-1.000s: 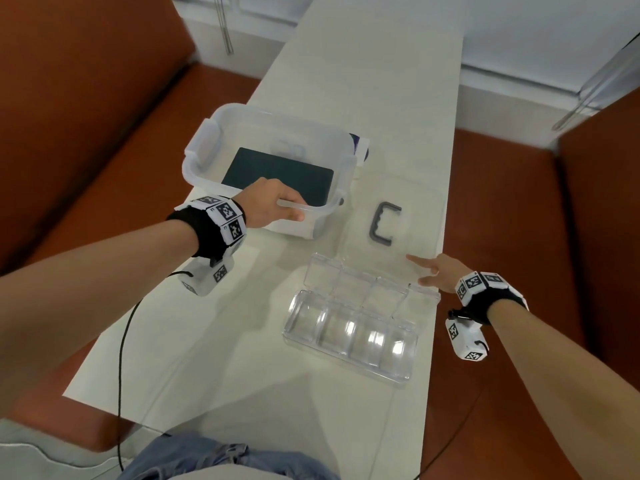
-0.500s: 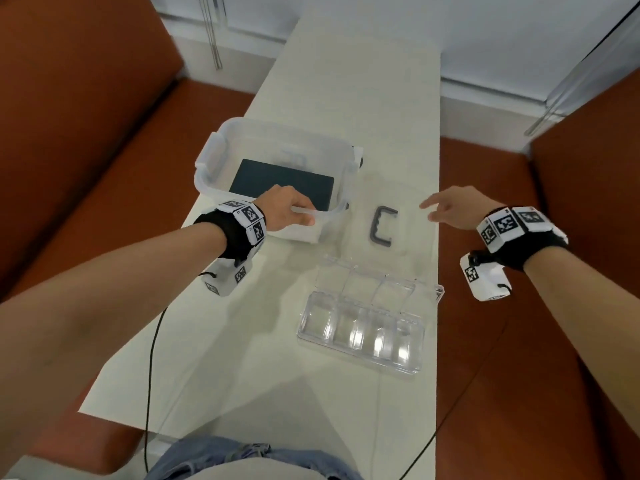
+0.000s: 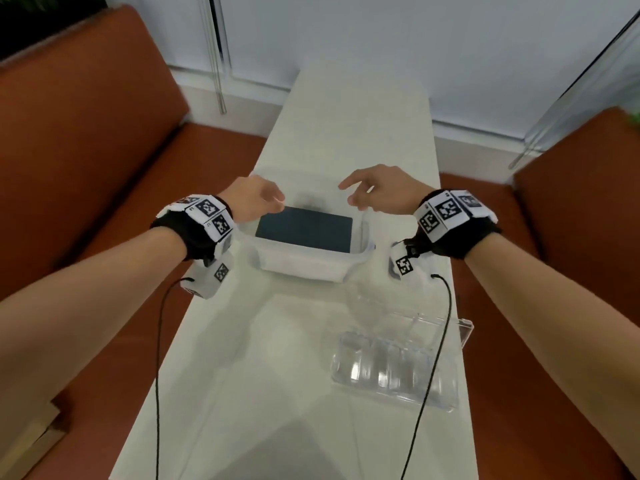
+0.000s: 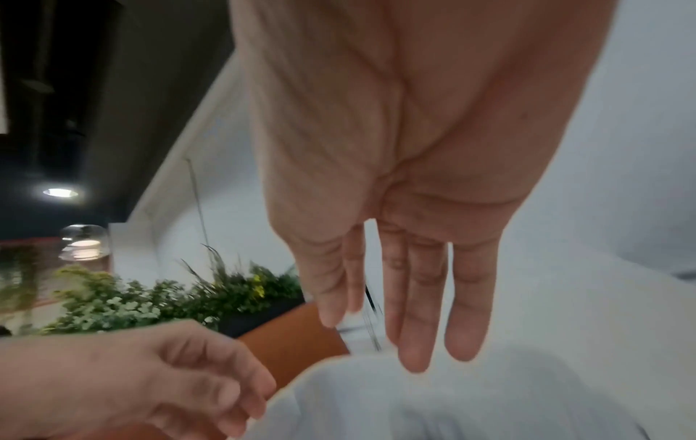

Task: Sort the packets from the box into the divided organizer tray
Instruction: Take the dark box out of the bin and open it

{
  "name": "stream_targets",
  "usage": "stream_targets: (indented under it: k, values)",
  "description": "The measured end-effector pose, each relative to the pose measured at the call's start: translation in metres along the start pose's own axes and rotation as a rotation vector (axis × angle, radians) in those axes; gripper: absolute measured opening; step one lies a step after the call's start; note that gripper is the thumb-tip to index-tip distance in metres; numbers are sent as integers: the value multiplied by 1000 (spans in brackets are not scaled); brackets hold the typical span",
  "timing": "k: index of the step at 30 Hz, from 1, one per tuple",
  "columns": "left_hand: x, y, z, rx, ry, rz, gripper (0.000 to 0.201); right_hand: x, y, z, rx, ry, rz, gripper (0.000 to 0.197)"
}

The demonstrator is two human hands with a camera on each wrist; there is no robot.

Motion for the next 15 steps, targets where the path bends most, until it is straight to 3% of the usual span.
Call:
stream_targets:
  k: [4, 6, 11, 15]
  values:
    - [8, -20, -31, 184, 61, -99, 38, -43, -49, 4, -269, -175, -104, 48]
    - [5, -32, -36, 236, 50, -161, 42, -56, -67, 11, -388, -101, -121, 50]
    - [-4, -56, -39, 207, -185, -274, 41, -66, -100, 20, -523, 97, -109, 43]
    - [7, -63, -40, 129, -292, -96, 41, -76, -114, 24, -575, 276, -163, 38]
Point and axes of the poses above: each hand's wrist, its own y-axis away from the middle knuckle, its own x-axis out of the back of the hand, z = x × y, the point moved 4 cm from there along -y, towards the middle knuckle, and after that the axes turned 13 degrees about -x, right-handed, at the moved point
